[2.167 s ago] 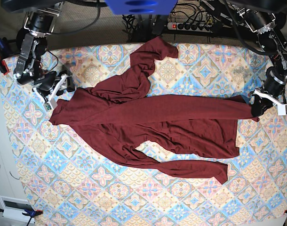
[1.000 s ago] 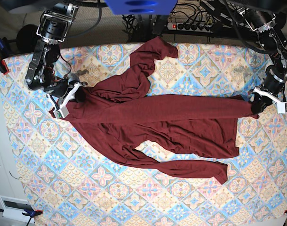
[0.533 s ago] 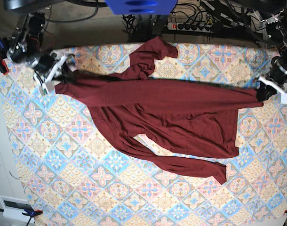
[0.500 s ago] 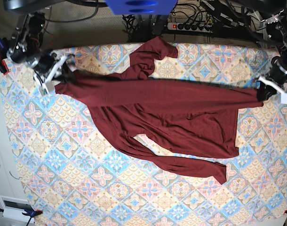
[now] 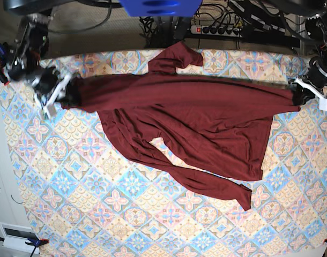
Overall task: Layout the t-shirt on the table in an organized manner, then fold the t-shirt properly
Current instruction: 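Lay the stretched shirt down, dragging it with both grippers, then shift the right gripper's grip along the shirt edge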
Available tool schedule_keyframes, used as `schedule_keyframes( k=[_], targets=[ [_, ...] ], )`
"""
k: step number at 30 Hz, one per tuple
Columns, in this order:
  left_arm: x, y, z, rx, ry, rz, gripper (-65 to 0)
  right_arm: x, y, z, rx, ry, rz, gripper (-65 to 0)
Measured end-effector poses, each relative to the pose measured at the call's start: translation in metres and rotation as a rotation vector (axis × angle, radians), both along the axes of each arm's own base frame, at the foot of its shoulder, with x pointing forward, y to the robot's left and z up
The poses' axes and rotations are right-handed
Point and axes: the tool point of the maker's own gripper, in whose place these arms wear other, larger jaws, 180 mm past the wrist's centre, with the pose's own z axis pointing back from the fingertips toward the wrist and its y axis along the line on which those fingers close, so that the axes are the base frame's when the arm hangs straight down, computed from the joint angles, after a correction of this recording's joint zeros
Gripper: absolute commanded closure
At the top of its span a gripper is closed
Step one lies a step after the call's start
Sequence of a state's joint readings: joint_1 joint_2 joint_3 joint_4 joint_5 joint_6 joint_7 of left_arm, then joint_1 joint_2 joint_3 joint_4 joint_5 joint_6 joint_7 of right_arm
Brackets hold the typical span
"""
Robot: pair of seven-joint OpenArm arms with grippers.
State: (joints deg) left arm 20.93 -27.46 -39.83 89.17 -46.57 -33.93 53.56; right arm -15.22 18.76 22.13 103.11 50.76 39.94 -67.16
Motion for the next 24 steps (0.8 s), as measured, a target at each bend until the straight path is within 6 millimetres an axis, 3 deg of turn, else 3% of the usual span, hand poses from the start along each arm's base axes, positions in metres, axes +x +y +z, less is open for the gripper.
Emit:
schedule_keyframes(
  k=[2, 6, 8, 11, 14, 16, 20, 24],
  targets=[
    [0.0, 0.0, 0.0, -0.002, -0.002, 0.0, 0.0, 0.014, -0.003, 0.007, -0.001, -0.027, -0.004, -2.0],
    [0.004, 0.0, 0.003, -0.002, -0.012, -0.001, 0.0, -0.007, -0.018, -0.02, -0.093, 0.091, -0.018, -2.0],
    [0.008, -0.001, 0.006, -0.001, -0.027, -0.007, 0.0, -0.01, -0.022, -0.024, -0.121, 0.111, -0.021, -2.0],
    [0.019, -0.001, 0.012, -0.001, -0.051, 0.001, 0.0, 0.002, -0.022, -0.016, -0.118, 0.063, -0.029, -2.0],
    [0.03, -0.001, 0.022, -0.002, -0.093, -0.005, 0.0, -0.002, -0.024, -0.019, -0.134, 0.081, -0.028, -2.0],
    [0.032, -0.002, 0.025, -0.001, -0.101, -0.012, 0.0, -0.006, -0.033, -0.019, -0.137, 0.087, -0.058, -2.0],
    [0.039, -0.002, 0.03, -0.003, -0.115, -0.013, 0.0, -0.007, -0.057, 0.0, -0.161, 0.036, -0.131, -2.3],
    [0.041, -0.006, 0.036, -0.046, -0.144, -0.012, 0.0, -0.025, -0.035, 0.008, -0.06, 0.018, -0.085, -5.0]
  ],
)
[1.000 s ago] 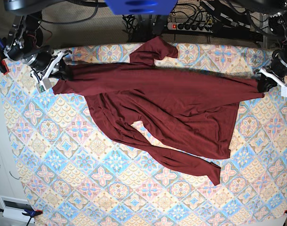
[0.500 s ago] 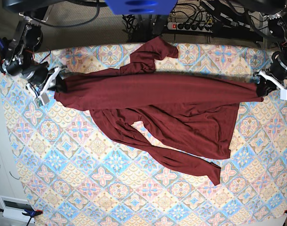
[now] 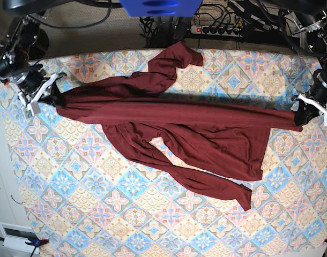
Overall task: Layout the t-shirt on the table in an organized manner, then fold the t-shirt properly
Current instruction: 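Shift the right gripper's grip along the shirt edge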
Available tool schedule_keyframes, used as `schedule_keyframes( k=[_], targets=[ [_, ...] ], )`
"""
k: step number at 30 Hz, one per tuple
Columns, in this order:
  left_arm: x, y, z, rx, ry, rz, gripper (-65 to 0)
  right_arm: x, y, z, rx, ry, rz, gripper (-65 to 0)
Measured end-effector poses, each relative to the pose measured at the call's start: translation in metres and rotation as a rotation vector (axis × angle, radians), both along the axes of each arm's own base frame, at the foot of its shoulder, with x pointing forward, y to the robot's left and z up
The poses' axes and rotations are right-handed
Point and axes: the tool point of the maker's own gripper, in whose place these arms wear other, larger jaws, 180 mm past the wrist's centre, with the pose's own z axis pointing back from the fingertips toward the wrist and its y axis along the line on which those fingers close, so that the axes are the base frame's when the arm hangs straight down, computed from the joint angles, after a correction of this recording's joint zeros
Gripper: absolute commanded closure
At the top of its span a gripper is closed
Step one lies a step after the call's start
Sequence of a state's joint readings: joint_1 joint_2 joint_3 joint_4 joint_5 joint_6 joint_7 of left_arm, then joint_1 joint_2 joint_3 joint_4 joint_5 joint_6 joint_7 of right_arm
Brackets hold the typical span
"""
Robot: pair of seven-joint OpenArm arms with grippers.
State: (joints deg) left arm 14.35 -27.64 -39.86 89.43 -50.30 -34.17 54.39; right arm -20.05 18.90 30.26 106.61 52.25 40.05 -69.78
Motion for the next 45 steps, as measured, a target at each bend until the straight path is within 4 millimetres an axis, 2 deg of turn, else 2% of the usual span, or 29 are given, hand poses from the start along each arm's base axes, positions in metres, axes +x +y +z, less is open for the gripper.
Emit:
schedule_keyframes(
  k=[3, 8, 13, 17, 20, 23, 25, 30, 32, 36, 38, 41, 43, 45],
  targets=[
    [-0.007, -0.003, -0.009, -0.014, 0.062, -0.014, 0.0, -0.017, 0.006, -0.011, 0.031, 0.056, 0.003, -8.2],
    [-0.01, -0.006, -0.013, -0.02, 0.09, -0.027, 0.0, -0.021, 0.009, -0.007, 0.052, 0.044, 0.011, -5.2],
    [-0.032, -0.006, -0.027, 0.001, 0.16, -0.037, 0.0, -0.035, 0.016, -0.019, 0.06, 0.097, 0.028, -5.8],
    [-0.041, -0.018, -0.018, 0.045, 0.158, -0.085, 0.0, -0.038, 0.017, -0.034, -0.019, 0.144, 0.053, -14.9],
    [-0.042, -0.018, -0.007, 0.083, 0.15, -0.115, 0.0, -0.046, 0.014, -0.05, -0.069, 0.197, 0.033, -21.9],
    [-0.042, -0.016, -0.006, 0.092, 0.149, -0.117, 0.0, -0.061, 0.023, -0.073, -0.031, 0.269, 0.009, -24.5],
    [-0.042, -0.016, -0.005, 0.094, 0.149, -0.117, 0.0, -0.067, 0.022, -0.082, -0.022, 0.3, -0.004, -24.5],
    [-0.049, -0.015, -0.01, 0.096, 0.174, -0.121, 0.0, -0.068, 0.017, -0.09, -0.007, 0.32, -0.021, -24.6],
    [-0.048, -0.015, -0.01, 0.097, 0.174, -0.121, 0.0, -0.065, 0.025, -0.091, 0.005, 0.317, -0.008, -24.6],
    [-0.047, -0.015, -0.008, 0.096, 0.166, -0.121, 0.0, -0.043, 0.051, -0.086, 0.046, 0.265, 0.049, -24.5],
    [-0.047, -0.015, -0.009, 0.093, 0.166, -0.12, 0.0, -0.042, 0.063, -0.086, 0.076, 0.252, 0.065, -24.4],
    [-0.047, -0.015, -0.008, 0.093, 0.165, -0.12, 0.0, -0.047, 0.069, -0.09, 0.08, 0.268, 0.075, -24.3],
    [-0.047, -0.015, -0.009, 0.093, 0.165, -0.12, 0.0, -0.038, 0.069, -0.089, 0.072, 0.258, 0.079, -23.6],
    [-0.047, -0.015, -0.009, 0.093, 0.166, -0.118, 0.0, -0.028, 0.074, -0.084, 0.08, 0.23, 0.09, -18.2]
  ],
)
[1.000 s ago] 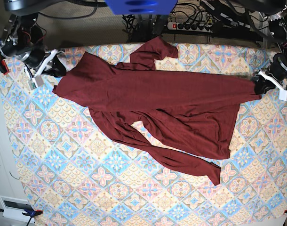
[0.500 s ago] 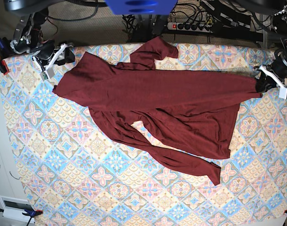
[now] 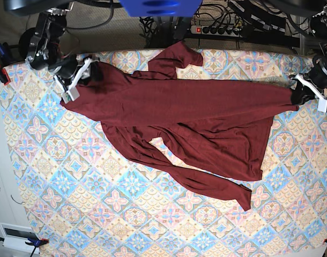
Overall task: Layout the t-shirt on the table in an organized manner, then fold the t-shirt properly
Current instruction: 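Shift the right gripper's grip along the shirt edge, then pull the shirt edge with the right gripper away from the left gripper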
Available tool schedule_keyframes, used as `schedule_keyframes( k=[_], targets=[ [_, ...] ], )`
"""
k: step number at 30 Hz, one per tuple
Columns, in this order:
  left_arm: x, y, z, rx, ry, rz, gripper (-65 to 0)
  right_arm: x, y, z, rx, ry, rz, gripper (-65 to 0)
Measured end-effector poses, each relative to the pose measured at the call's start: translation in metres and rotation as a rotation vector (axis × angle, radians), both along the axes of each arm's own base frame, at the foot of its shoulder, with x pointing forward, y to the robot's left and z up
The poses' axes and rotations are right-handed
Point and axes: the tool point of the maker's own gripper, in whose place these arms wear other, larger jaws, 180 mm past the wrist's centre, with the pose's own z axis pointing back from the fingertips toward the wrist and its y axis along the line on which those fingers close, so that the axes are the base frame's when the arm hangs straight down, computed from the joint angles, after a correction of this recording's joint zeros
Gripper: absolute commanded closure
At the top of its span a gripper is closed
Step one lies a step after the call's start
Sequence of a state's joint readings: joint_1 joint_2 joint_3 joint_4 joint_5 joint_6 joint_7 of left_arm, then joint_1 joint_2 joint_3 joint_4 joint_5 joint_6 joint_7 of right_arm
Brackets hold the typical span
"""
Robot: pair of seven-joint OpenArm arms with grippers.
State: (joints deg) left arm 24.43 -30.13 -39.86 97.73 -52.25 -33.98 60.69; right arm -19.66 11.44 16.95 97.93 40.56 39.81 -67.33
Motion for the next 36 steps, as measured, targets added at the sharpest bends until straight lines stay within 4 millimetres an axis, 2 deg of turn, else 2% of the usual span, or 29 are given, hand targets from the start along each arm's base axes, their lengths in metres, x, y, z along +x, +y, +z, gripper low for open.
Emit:
schedule_keyframes(
  k=[2, 4, 6, 9, 11, 15, 21, 25, 27, 29, 32, 34, 36],
  targets=[
    [0.0, 0.0, 0.0, -0.001, -0.001, 0.0, 0.0, 0.001, 0.006, 0.003, 0.016, -0.013, 0.007, -8.4],
    [0.0, 0.0, 0.0, -0.001, 0.0, 0.001, 0.0, -0.004, 0.009, 0.002, 0.017, 0.003, 0.014, -2.7],
    [0.0, 0.0, 0.0, -0.001, 0.001, 0.001, 0.0, -0.009, 0.011, 0.005, 0.015, 0.008, 0.026, -4.0],
    [0.0, 0.0, 0.0, -0.001, 0.0, 0.0, 0.0, -0.001, 0.025, 0.039, 0.099, -0.105, 0.031, -4.2],
    [0.0, 0.0, 0.001, 0.001, 0.0, 0.0, 0.0, -0.006, 0.03, 0.052, 0.132, -0.135, 0.046, -4.2],
    [0.002, 0.006, 0.006, 0.028, 0.004, -0.014, 0.0, -0.032, 0.019, 0.051, 0.101, -0.073, 0.091, -4.2],
    [0.006, 0.014, 0.014, 0.072, 0.005, -0.038, 0.0, -0.037, 0.02, 0.068, 0.154, -0.096, 0.12, -4.2],
    [0.008, 0.021, 0.021, 0.107, 0.008, -0.057, 0.0, -0.071, 0.017, 0.053, 0.126, 0.011, 0.142, -4.4],
    [0.01, 0.024, 0.025, 0.125, 0.008, -0.064, 0.0, -0.08, 0.013, 0.051, 0.113, 0.038, 0.157, -4.4],
    [0.011, 0.029, 0.029, 0.151, 0.016, -0.079, 0.0, -0.078, 0.01, 0.052, 0.102, 0.032, 0.164, -4.4],
    [0.005, 0.028, 0.026, 0.193, 0.072, -0.142, 0.0, -0.063, 0.008, 0.057, 0.1, -0.011, 0.154, -4.5],
    [0.0, 0.023, 0.018, 0.234, 0.13, -0.23, 0.0, -0.044, -0.003, 0.06, 0.052, -0.056, 0.136, -4.6],
    [-0.006, 0.017, 0.014, 0.283, 0.178, -0.354, 0.0, -0.021, -0.022, 0.069, -0.021, -0.122, 0.104, -5.9]
  ],
)
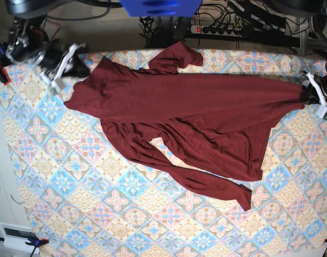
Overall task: Layout the t-shirt on the table in an organized manner, then fold the t-shirt properly
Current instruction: 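Pull the shirt edge with the right gripper away from the left gripper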
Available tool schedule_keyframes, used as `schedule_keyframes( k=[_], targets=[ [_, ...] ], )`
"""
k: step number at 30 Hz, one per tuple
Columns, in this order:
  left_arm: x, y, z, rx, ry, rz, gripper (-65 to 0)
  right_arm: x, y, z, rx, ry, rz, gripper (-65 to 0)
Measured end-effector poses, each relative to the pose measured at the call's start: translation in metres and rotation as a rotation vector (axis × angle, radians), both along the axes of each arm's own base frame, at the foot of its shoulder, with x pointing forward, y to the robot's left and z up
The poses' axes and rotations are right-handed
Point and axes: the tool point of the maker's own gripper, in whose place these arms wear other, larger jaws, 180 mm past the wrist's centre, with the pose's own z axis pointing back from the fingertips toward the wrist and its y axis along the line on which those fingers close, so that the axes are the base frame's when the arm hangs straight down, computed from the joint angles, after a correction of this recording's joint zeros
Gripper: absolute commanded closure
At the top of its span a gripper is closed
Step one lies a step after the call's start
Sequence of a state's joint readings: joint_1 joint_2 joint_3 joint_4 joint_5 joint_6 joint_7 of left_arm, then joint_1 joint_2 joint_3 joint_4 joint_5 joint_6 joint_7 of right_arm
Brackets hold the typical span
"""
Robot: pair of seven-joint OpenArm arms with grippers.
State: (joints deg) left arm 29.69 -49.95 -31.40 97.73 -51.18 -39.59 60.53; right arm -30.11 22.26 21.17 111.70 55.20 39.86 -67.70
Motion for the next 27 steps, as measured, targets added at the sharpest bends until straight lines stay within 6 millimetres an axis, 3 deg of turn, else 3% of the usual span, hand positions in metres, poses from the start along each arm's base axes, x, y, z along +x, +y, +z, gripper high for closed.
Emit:
schedule_keyframes(
  k=[2, 5, 10, 12, 15, 23, 27],
  targets=[
    [0.002, 0.004, 0.005, 0.046, 0.01, -0.047, 0.0, 0.015, -0.02, 0.003, -0.079, -0.036, -0.031, -9.2],
    [-0.001, 0.021, 0.0, 0.157, 0.048, -0.052, 0.0, 0.021, -0.04, -0.005, -0.184, -0.016, -0.053, -15.2],
    [-0.016, 0.043, -0.022, 0.27, 0.143, -0.064, 0.0, 0.073, -0.062, 0.004, -0.271, -0.103, -0.105, -20.1],
    [-0.022, 0.055, -0.025, 0.312, 0.173, -0.053, 0.0, 0.089, -0.064, -0.001, -0.289, -0.094, -0.106, -20.3],
    [-0.027, 0.064, -0.03, 0.317, 0.194, -0.028, 0.0, 0.11, -0.05, -0.013, -0.251, -0.071, -0.079, -20.3],
    [-0.022, 0.06, -0.031, 0.286, 0.151, -0.022, 0.0, 0.164, -0.001, -0.022, -0.181, -0.075, 0.051, -20.4],
    [-0.028, 0.052, -0.042, 0.25, 0.155, 0.0, 0.0, 0.163, 0.024, -0.044, -0.129, -0.036, 0.11, -22.9]
  ],
)
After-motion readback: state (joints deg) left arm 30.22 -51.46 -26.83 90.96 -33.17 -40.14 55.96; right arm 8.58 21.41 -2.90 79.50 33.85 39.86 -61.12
